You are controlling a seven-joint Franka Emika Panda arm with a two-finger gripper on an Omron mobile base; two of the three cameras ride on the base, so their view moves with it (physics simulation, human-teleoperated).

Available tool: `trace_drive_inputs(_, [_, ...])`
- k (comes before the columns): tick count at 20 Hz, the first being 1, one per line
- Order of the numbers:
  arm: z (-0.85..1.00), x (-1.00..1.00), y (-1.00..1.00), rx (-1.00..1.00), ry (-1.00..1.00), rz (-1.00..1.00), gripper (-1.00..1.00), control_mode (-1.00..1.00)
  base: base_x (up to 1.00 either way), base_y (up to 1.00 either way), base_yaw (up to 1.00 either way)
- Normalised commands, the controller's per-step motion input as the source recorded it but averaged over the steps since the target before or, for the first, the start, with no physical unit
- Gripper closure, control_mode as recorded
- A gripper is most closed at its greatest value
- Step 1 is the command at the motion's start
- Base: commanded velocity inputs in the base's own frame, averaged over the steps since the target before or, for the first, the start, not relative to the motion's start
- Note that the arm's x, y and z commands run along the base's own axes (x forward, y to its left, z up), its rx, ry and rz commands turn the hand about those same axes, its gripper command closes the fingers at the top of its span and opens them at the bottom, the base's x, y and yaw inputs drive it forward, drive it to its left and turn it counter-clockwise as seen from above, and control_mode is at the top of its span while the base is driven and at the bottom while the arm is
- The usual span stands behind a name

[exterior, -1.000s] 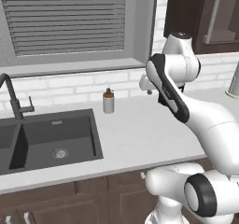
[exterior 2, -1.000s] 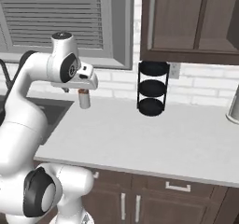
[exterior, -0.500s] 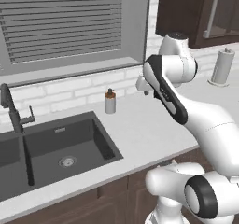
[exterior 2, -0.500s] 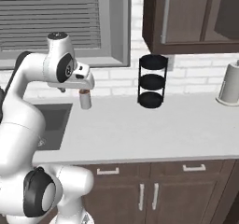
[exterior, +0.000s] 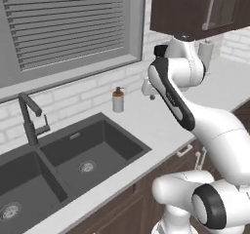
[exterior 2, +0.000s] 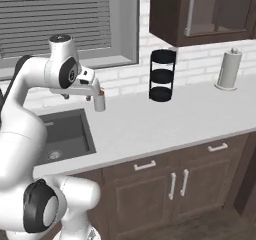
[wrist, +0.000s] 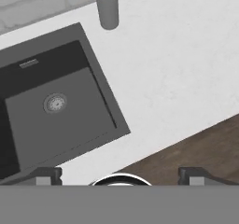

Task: Take a straw from the drawer in front and place it inside the glass cup on the dining counter.

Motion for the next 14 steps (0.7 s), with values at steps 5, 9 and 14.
trace_drive_inputs(5, [0.00,0.00,0.00,0.00,0.00,0.00,-1.00,1.00,0.04,0.48,-0.33])
trace_drive_inputs(9, [0.00,0.00,0.00,0.00,0.00,0.00,-1.00,1.00,0.28,0.20,-0.19])
trace_drive_inputs(14, [0.00,0.00,0.00,0.00,0.00,0.00,-1.00,1.00,0.14,0.18,-0.12])
